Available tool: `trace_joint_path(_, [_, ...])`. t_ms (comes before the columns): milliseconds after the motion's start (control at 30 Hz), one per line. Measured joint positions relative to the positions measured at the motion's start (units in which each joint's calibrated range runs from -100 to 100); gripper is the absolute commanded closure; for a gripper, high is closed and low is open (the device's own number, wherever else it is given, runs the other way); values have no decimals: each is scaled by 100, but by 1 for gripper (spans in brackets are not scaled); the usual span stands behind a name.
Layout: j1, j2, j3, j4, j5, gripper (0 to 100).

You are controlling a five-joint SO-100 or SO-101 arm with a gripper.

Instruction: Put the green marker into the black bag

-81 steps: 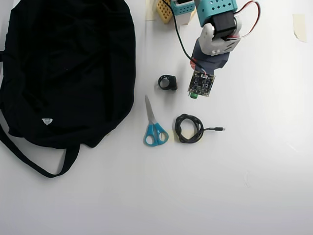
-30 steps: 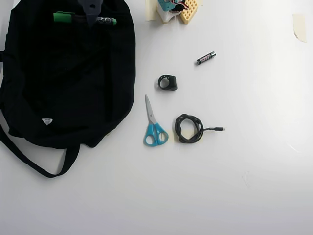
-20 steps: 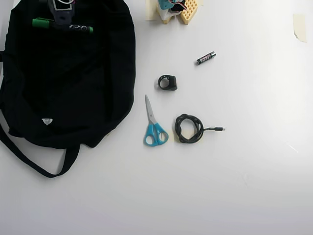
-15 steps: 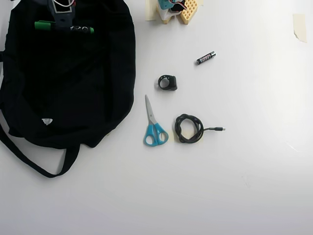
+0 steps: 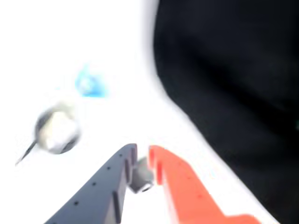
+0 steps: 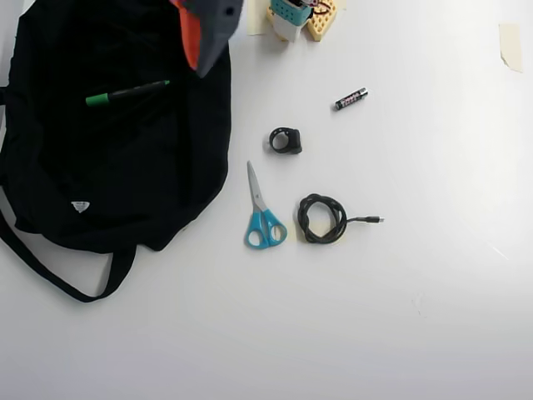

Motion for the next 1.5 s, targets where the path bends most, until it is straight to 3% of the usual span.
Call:
trace_joint_path(100, [-1550,-33,0,-343,-49,98])
trace_joint_path(233, [-2219,-33,0,-146,-137,98])
trace_joint_path(400, [-2550,-100,0,515,190,98])
trace_joint_path(667, [-2594,-1511,1643,318,752,97])
trace_joint_path(1067, [-2763,-5147,6714,-1941,777,97])
trace_joint_path(1267, [-2572,-6899,8829,-2052,791,98])
trace_joint_path(1500, [-2226,-8136,10008,-2035,825,98])
